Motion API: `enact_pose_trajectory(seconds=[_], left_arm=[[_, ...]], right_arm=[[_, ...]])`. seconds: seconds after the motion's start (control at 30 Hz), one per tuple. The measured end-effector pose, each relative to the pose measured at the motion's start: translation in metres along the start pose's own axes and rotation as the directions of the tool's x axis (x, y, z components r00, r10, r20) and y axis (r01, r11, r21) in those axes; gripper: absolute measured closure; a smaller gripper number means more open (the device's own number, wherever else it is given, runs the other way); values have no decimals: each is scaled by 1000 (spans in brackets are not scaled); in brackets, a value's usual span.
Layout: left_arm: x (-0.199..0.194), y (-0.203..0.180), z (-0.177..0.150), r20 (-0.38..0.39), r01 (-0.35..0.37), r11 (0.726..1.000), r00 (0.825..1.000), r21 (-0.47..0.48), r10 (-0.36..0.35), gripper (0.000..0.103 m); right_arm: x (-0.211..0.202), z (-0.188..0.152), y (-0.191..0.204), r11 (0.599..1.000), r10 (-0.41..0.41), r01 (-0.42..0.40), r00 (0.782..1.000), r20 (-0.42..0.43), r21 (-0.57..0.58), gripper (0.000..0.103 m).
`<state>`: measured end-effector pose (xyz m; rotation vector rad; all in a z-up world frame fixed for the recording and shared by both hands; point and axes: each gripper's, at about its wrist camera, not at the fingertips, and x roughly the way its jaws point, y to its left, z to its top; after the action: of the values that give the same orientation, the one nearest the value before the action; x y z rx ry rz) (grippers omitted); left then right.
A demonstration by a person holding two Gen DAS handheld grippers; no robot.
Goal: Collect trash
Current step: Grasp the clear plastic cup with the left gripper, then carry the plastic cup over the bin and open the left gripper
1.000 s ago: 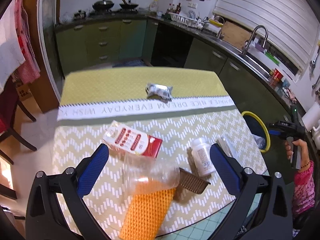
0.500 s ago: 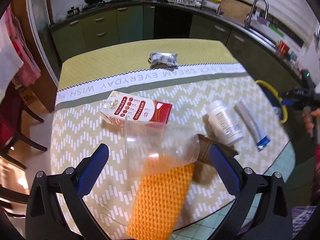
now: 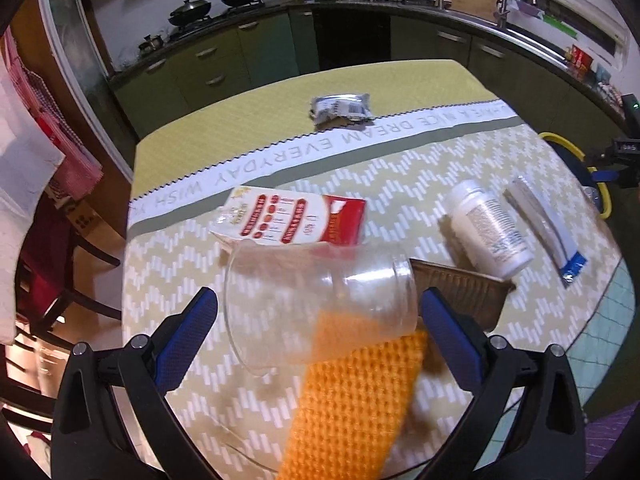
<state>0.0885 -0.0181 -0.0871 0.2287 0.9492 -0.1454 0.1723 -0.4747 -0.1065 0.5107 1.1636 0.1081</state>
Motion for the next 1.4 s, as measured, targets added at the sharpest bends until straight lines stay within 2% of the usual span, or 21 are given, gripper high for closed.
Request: enact_pose_trajectory(seconds=[0.2,0.43,0.5,0.57,0.67,1.13,1.23,1.4], left_arm=[[12,5,-2,-38,33,999,999,-28,-34,6],[13,12,-1,-11,102,991,995,-86,-103,8],[11,15,0,-1,118,988,993,-101,-119,10],[11,17,1,-1,132,985,991,-108,-133,21],[13,19,1,-1,143,983,990,-114,-144,22],[-29,12,9,76,124,991,990,-38,-121,23],[-43,5,17,98,137,991,986,-3,-136,23],[-63,-20,40,116,209,973,969,94,-219,23]], right_arm=[[7,0,2,1000,5,-5,1000,-14,-6,31],[8,-1,7,1000,8,-9,1000,-20,-18,31],[9,-2,8,1000,9,-10,1000,-21,-19,31],[9,-2,8,1000,10,-10,1000,-22,-21,31],[11,-3,10,1000,14,-15,1000,-28,-26,31],[-3,-8,13,998,5,-5,1000,5,-65,31],[-8,-13,10,998,0,1,1000,20,-66,31],[-27,-23,-2,998,-14,18,998,58,-61,31]])
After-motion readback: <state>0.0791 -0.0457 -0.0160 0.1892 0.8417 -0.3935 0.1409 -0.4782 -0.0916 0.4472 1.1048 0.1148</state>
